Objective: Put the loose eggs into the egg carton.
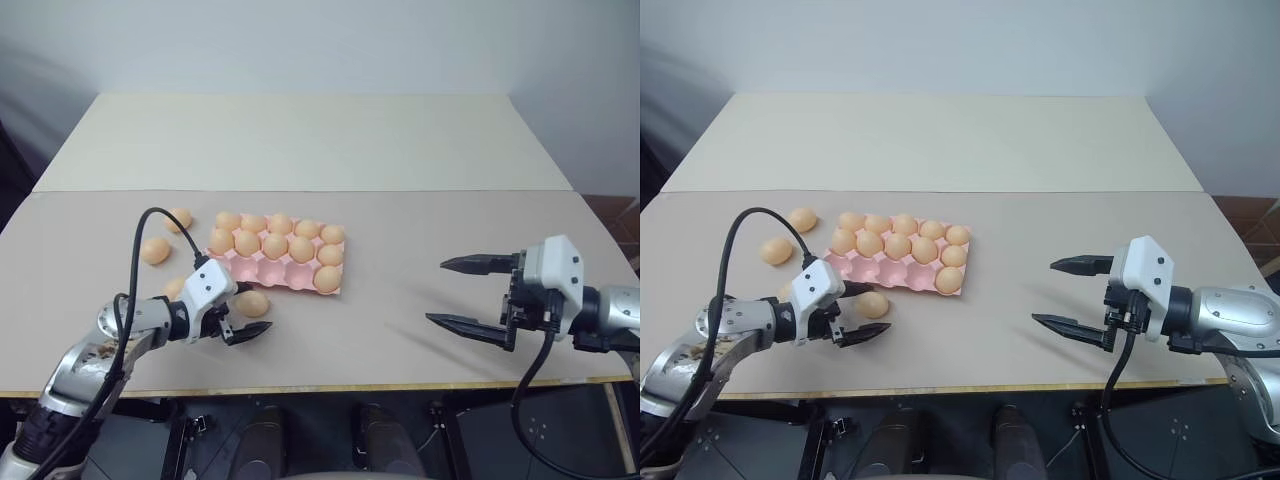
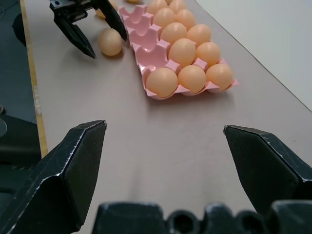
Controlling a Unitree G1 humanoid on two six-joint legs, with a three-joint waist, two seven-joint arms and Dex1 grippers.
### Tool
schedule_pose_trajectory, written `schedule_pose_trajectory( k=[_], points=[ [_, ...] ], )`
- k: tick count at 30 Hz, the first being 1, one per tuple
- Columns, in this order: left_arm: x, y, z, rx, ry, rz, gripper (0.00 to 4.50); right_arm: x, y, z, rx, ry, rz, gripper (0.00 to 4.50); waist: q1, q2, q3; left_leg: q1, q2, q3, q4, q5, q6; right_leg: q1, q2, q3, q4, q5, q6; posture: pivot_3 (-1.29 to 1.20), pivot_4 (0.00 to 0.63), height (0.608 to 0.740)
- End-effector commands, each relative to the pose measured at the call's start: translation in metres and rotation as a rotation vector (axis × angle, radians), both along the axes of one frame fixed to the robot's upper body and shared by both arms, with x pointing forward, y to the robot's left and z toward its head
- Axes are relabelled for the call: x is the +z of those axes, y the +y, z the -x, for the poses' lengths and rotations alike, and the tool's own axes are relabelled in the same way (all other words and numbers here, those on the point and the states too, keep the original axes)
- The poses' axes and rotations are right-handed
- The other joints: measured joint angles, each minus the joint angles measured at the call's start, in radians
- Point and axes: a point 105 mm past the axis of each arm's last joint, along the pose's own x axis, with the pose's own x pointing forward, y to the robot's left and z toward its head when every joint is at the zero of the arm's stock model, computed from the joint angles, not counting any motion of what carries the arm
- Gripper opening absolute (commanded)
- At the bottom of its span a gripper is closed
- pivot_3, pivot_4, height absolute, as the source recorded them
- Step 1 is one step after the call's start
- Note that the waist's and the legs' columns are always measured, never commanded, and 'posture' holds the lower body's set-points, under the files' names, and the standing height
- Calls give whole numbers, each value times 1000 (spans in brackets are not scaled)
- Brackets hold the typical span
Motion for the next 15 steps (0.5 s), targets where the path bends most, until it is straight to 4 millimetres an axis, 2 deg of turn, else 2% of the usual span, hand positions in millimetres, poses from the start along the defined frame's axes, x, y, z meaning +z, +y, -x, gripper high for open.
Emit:
schedule_pose_trajectory(
  k=[1, 4, 6, 15],
  points=[
    [4, 2, 0, -9, -26, -21, 3224, 13, 0, 4, 1, -51, -1, 4500, 1, 0, 0, 0, 0, 0, 0, 0, 0, 0, 0, 0, 0, 0, 0, 0, 150, 740],
    [9, 2, 1, -16, -39, -8, 2271, 13, -1, 5, -6, -56, 0, 4500, 0, 0, 0, 0, 0, 0, 0, 0, 0, 0, 0, 0, 0, 0, -1, 0, 150, 740],
    [15, 1, 2, -26, -56, 9, 1789, 14, -1, 5, -11, -60, -3, 4500, 0, 0, 0, 0, 0, 0, 0, 0, 0, 0, 0, 0, 0, -1, -1, 0, 150, 740],
    [64, -19, 3, -130, -140, 208, 1789, 15, 1, 5, -19, -70, -14, 4500, 3, 0, 0, 0, 0, 0, 0, 0, 0, 0, 0, 0, 0, -1, -1, 0, 150, 740]
  ],
)
